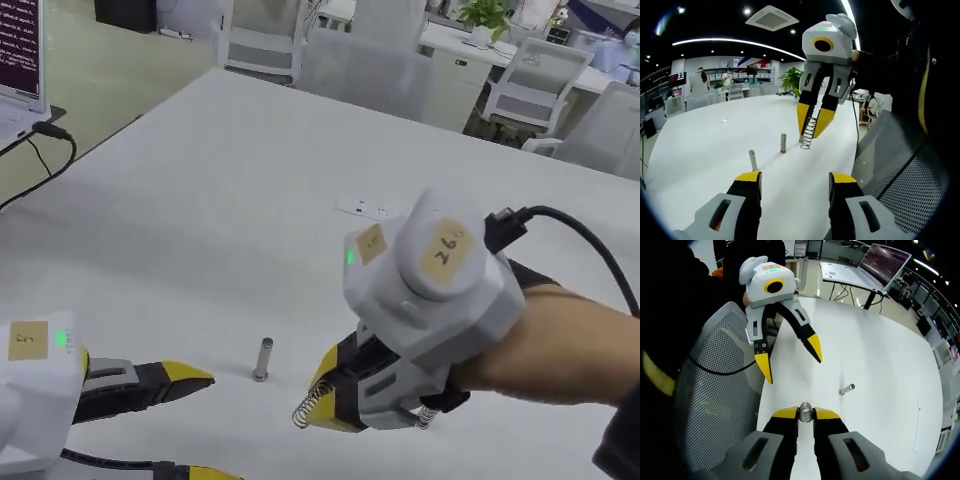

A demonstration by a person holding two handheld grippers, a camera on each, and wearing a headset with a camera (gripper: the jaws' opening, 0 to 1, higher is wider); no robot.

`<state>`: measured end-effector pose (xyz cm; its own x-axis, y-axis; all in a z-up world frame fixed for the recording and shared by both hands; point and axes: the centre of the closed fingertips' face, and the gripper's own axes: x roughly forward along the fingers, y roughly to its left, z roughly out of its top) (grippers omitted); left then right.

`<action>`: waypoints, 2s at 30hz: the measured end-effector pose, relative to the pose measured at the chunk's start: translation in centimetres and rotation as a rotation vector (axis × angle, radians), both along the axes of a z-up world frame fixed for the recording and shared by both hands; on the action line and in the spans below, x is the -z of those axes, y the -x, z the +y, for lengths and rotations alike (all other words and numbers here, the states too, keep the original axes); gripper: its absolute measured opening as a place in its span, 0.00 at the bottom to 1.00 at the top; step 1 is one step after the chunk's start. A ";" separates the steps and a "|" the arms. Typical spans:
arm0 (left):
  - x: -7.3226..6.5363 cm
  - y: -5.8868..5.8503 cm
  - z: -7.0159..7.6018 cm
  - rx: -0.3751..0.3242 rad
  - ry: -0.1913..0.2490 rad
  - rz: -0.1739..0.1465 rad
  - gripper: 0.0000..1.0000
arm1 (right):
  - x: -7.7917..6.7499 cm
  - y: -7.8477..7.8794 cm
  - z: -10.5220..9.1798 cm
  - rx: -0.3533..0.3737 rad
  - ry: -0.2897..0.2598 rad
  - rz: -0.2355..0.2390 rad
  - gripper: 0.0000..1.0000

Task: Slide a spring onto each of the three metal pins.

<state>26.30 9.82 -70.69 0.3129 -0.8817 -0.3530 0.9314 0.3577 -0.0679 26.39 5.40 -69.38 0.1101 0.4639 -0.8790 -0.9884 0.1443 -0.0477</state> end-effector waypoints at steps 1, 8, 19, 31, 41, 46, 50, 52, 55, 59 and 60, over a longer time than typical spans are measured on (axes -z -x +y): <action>-0.1 0.0 0.1 -0.003 0.001 -0.002 0.50 | -0.1 -0.1 0.0 0.000 0.000 -0.001 0.08; 0.0 -0.1 0.5 -0.026 0.004 -0.009 0.52 | -0.6 -0.7 0.2 -0.008 0.005 -0.015 0.08; 0.0 -0.3 1.3 -0.052 0.006 -0.017 0.53 | -1.1 -2.2 0.2 -0.010 0.012 -0.032 0.08; 0.1 -0.3 1.6 -0.050 -0.011 -0.030 0.53 | -1.6 -4.5 0.2 -0.006 0.030 -0.037 0.08; 0.2 -0.2 1.6 -0.044 -0.017 -0.035 0.54 | -1.7 -6.8 0.8 -0.013 0.046 -0.047 0.08; 0.3 -0.2 1.5 -0.037 -0.021 -0.033 0.54 | -1.3 -7.8 1.5 -0.020 0.045 -0.044 0.08; 0.3 -0.2 1.4 -0.033 -0.026 -0.034 0.54 | -0.5 -8.4 1.7 -0.032 0.070 -0.038 0.08; 0.3 -0.3 1.5 -0.033 -0.026 -0.034 0.54 | -0.2 -8.6 1.9 -0.039 0.077 -0.035 0.08; 0.3 -0.3 1.5 -0.031 -0.030 -0.034 0.54 | 0.3 -8.9 2.2 -0.042 0.080 -0.032 0.08; 0.3 -0.4 1.6 -0.032 -0.032 -0.033 0.54 | 0.9 -9.3 2.4 -0.040 0.084 -0.019 0.08; 0.3 -0.4 1.6 -0.032 -0.033 -0.032 0.54 | 1.1 -9.4 2.4 -0.042 0.088 -0.018 0.08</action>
<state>26.70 11.45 -71.04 0.3526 -0.8591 -0.3710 0.9208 0.3892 -0.0260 35.77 7.78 -70.49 0.1081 0.3891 -0.9148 -0.9923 0.0975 -0.0757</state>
